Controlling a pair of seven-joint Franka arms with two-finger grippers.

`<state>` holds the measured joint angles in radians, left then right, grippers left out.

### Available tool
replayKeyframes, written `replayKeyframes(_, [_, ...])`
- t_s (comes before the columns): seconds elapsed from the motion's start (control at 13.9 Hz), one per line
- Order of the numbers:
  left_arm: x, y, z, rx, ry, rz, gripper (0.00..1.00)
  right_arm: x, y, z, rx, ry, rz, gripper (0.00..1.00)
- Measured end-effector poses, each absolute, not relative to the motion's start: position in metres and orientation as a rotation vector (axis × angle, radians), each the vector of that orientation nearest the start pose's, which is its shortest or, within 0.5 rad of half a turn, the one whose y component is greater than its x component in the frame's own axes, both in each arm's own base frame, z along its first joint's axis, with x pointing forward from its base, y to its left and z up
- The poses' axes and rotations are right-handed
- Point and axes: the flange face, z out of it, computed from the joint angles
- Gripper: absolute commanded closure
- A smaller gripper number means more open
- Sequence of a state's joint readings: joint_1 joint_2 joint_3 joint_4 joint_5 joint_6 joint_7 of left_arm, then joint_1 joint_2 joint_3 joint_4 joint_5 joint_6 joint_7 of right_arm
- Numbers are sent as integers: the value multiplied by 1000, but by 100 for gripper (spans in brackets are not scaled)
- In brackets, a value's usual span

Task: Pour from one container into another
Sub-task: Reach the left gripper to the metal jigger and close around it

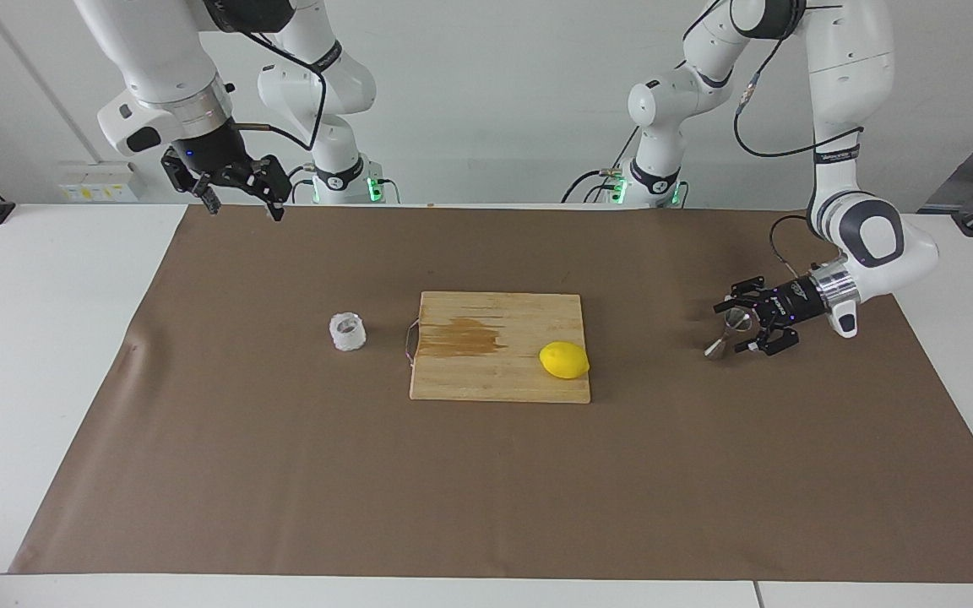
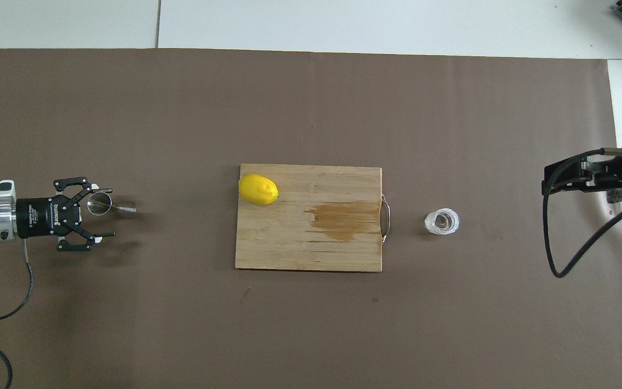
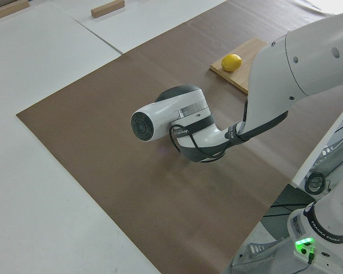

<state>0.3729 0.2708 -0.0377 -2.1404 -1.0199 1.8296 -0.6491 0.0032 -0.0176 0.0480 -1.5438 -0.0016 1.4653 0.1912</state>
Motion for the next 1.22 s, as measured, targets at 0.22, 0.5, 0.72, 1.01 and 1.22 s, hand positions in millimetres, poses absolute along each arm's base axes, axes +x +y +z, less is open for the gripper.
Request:
replayKeyframes(0.22, [517, 107, 273, 1571, 1583, -804, 0, 537, 28, 638, -3142, 220, 95, 0])
replayKeyframes(0.5, [515, 106, 272, 1555, 1585, -809, 3, 537, 28, 638, -3142, 220, 95, 0])
replayKeyframes(0.72, [515, 106, 271, 1547, 1586, -809, 20, 537, 28, 638, -3142, 220, 95, 0])
replayKeyframes(1.01, [515, 106, 271, 1546, 1586, -810, 29, 537, 28, 638, -3142, 220, 95, 0])
replayKeyframes(1.22, [514, 105, 271, 1545, 1586, -810, 35, 537, 28, 638, -3142, 220, 95, 0])
